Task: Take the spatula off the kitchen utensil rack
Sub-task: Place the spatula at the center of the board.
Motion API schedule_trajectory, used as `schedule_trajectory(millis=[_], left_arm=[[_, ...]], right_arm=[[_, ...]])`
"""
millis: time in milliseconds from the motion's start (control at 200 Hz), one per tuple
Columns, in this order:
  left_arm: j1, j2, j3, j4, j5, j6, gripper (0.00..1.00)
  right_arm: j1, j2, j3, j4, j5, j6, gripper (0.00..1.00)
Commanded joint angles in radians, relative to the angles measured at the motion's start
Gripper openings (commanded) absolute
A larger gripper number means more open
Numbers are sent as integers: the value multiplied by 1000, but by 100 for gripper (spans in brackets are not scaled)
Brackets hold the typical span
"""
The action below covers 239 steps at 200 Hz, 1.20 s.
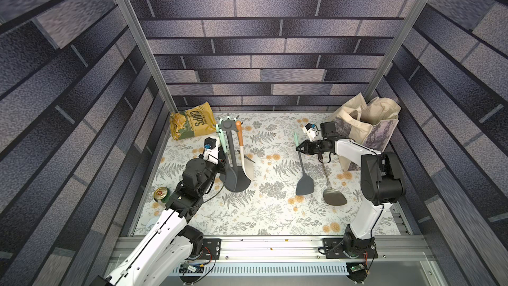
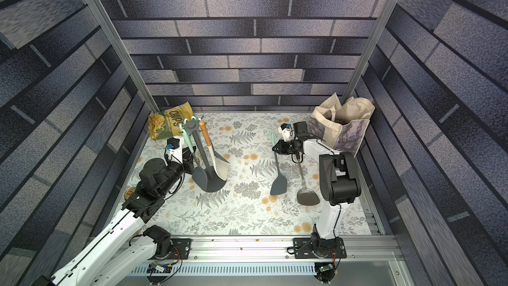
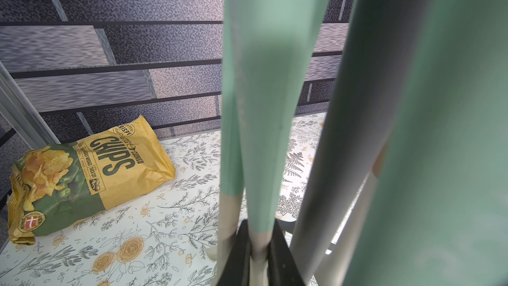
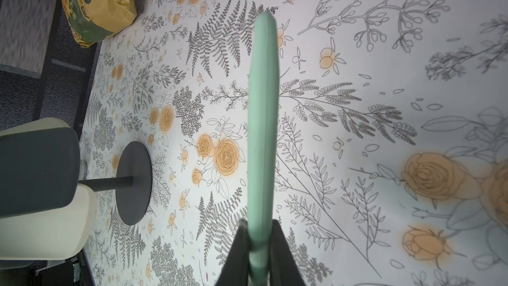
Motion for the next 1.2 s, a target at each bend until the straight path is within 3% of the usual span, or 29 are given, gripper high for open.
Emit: schedule_trajectory(millis=[0,411,771,1067,1192], left_arm=[[7,-8,17,-16,-22,9,11],[7,-11,16,-18,-21,7,11],[7,-10,20,-22,-24,8,11],[5,-3,24,-22,-19,5,11],[5,-10,24,-27,-22,9,11]], right_arm=[[-3,35,34,-46,0,30,0],[-3,102,112,-197,64,100,0],[-4,203,192,-345,160,48,0],[-7,237,209,-339,162,107,0],[-8,233,220,-353,210,125,12]])
